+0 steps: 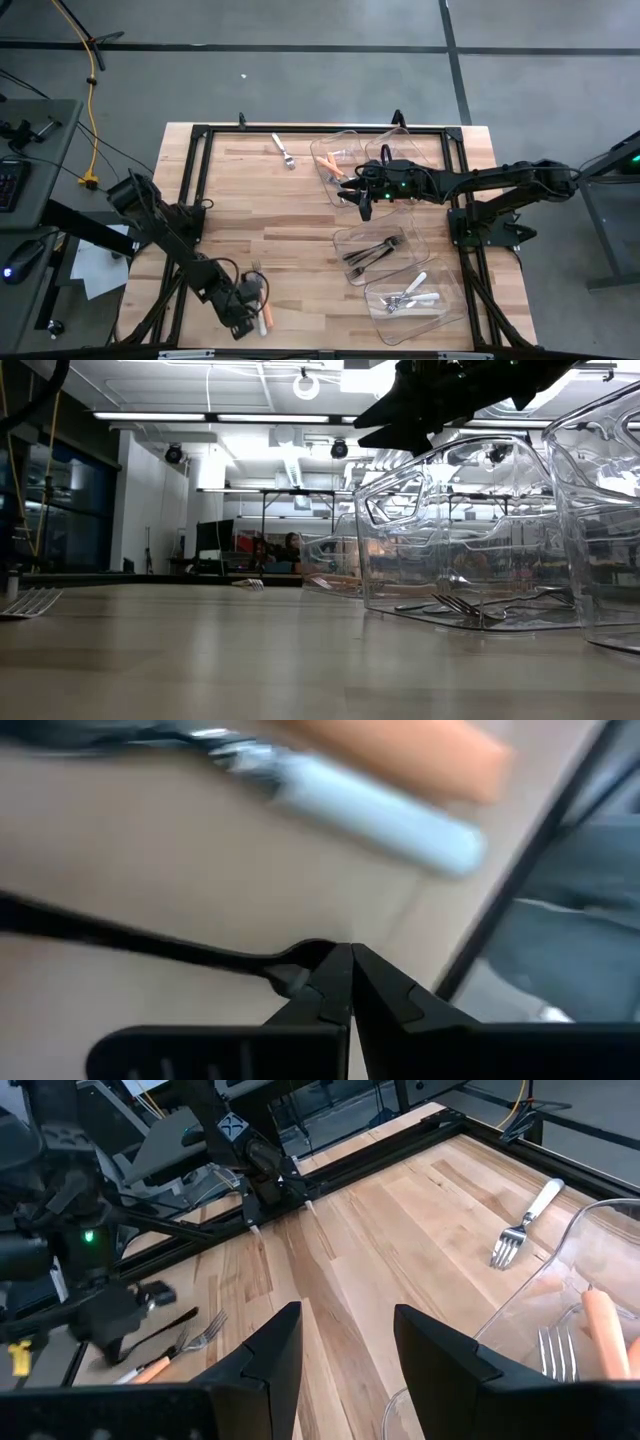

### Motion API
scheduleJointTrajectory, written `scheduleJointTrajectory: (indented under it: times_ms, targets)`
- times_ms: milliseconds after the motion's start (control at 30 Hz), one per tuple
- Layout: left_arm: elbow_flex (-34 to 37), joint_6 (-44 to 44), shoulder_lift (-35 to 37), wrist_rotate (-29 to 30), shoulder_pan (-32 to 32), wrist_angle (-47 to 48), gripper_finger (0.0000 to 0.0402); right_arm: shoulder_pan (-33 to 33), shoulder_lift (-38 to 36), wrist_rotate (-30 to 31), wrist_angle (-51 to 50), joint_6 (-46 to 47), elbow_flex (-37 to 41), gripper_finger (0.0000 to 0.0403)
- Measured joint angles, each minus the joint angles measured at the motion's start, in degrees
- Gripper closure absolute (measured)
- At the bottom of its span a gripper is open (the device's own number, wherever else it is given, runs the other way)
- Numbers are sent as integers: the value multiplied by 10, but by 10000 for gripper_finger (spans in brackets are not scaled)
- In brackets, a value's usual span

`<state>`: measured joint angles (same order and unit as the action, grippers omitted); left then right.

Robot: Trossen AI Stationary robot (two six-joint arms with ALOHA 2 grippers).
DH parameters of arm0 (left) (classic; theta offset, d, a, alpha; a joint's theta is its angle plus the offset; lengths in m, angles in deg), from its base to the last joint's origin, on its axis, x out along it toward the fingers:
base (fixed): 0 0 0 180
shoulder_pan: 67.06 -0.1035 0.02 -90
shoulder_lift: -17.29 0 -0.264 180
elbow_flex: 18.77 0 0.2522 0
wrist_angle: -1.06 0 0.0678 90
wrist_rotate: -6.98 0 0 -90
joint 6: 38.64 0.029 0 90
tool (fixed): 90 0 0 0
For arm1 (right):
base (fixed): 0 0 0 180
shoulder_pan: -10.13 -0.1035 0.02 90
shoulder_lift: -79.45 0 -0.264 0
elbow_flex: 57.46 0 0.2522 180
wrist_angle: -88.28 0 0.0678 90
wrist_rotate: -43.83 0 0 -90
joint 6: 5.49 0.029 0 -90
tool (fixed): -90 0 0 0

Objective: Sort silverware by color (type)
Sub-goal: Move the black fork from the top, then put the black fork into the top transparent bin

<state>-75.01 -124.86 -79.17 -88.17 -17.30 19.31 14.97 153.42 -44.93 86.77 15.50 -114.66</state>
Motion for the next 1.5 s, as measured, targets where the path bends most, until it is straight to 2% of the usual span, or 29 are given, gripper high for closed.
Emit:
scheduleJointTrajectory:
  times_ms: [200, 367, 467, 533, 600, 733, 900, 1033, 1167, 1500]
  targets:
    - [2, 18, 79, 21, 10, 117, 401, 0, 0, 0, 0, 0, 0, 258]
    - [2, 38, 140, 42, 10, 160, 401, 0, 0, -1, -1, 0, 0, 258]
    - [1, -10, 158, 63, 10, 182, 401, 0, 0, -1, -1, 0, 0, 258]
    - [1, -95, 158, 90, 8, 206, 396, 0, 0, -1, -1, 0, 0, 258]
    - [1, -152, 151, 91, 3, 232, 383, 0, 0, -2, -2, 0, 0, 258]
    - [1, -230, 126, 74, 1, 266, 341, 0, 0, -2, -2, 0, 0, 258]
    - [1, -299, 99, 69, 1, 252, 277, 0, 0, -2, -2, 0, 0, 258]
    - [1, -327, 91, 71, 1, 234, 234, 0, 0, -2, -2, 0, 0, 258]
    - [1, -346, 90, 81, 0, 223, 210, 0, 0, -2, -2, 0, 0, 258]
    - [-3, -359, 51, 71, -8, 217, 208, 0, 0, 3, -3, 0, 0, 258]
